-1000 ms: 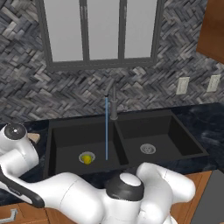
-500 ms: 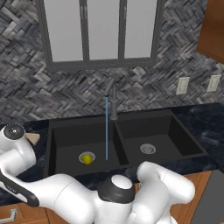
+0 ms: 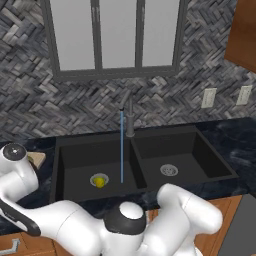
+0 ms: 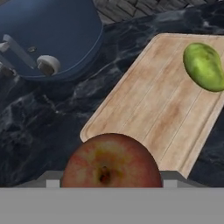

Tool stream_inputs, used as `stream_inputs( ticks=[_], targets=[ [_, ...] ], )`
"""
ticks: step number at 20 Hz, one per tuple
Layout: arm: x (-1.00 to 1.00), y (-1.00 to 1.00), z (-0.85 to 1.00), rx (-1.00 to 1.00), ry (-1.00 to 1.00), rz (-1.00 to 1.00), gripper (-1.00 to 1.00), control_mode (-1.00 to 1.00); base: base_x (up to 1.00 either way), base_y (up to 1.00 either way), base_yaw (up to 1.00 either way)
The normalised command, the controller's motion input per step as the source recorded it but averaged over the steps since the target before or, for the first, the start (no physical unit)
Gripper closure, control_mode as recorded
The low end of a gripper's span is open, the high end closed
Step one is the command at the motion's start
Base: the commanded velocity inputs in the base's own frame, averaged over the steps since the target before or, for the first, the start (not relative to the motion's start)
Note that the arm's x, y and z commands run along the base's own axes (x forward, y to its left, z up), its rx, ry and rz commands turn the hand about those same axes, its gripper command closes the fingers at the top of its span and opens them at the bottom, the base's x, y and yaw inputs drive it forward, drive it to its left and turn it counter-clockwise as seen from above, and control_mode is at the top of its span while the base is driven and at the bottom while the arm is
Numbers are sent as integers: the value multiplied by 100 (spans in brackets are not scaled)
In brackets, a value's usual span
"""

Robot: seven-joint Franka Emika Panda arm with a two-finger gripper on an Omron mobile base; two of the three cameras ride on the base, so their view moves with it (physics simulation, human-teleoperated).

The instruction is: Pick the mango, apple, pear from the sink and place them on the cutting board to airdry. Then turn off the sink faucet.

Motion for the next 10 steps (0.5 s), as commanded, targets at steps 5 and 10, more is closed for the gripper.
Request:
stream_inputs(
  ticks=[5,10],
  targets=[
    [12,10,-19,0,3,0,100,-100,0,0,0],
    [15,14,-18,0,3,0,100,-100,0,0,0]
  ],
)
